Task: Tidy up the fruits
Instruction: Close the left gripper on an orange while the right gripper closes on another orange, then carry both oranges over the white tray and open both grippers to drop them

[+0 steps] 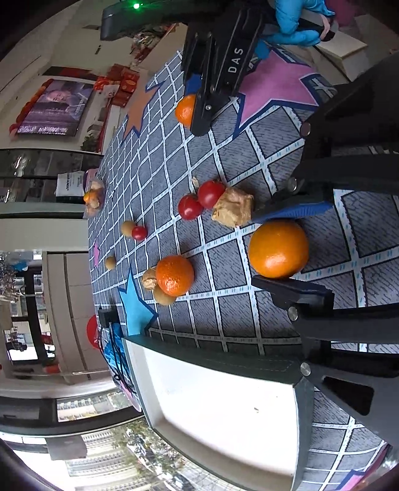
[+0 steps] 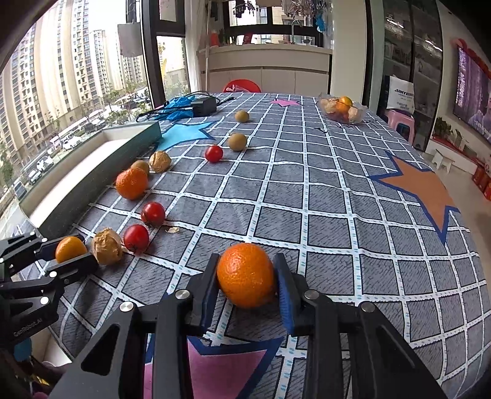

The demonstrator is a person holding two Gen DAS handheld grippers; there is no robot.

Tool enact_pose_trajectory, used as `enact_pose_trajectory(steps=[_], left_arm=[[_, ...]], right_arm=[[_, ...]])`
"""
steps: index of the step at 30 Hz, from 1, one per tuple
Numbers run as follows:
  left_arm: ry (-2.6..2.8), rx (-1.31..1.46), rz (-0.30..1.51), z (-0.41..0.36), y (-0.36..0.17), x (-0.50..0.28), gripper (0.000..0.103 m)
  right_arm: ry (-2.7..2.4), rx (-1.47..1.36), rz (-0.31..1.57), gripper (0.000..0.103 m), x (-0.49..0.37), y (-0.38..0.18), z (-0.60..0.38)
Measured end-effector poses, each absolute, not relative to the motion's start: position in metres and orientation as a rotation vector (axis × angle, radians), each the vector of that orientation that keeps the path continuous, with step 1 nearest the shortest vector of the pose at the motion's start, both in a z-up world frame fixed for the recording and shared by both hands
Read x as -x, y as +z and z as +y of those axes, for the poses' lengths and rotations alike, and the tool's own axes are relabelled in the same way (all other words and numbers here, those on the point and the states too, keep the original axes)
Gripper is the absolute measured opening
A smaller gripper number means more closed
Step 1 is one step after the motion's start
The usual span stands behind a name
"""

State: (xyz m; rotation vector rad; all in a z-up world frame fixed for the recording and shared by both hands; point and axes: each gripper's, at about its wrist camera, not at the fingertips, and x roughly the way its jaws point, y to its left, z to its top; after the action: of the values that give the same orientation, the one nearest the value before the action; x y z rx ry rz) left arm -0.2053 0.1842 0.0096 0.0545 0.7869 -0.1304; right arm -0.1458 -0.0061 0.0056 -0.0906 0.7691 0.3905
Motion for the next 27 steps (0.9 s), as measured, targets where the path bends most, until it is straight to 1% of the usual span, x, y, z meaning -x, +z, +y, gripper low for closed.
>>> enact_pose_trajectory(steps=[14, 27], left_arm=[[-0.104, -0.015, 0.695, 0.208, 0.044, 0.210, 0.038], [0.035, 0.023, 0.651, 0.270, 0.059, 0.201, 0.038]], right_arm=[[0.413, 0.099, 0.750, 0.035, 0.145, 0.029, 0.011], [0.554, 0.131, 0.752, 0.036, 0.132, 0.050, 0.088]])
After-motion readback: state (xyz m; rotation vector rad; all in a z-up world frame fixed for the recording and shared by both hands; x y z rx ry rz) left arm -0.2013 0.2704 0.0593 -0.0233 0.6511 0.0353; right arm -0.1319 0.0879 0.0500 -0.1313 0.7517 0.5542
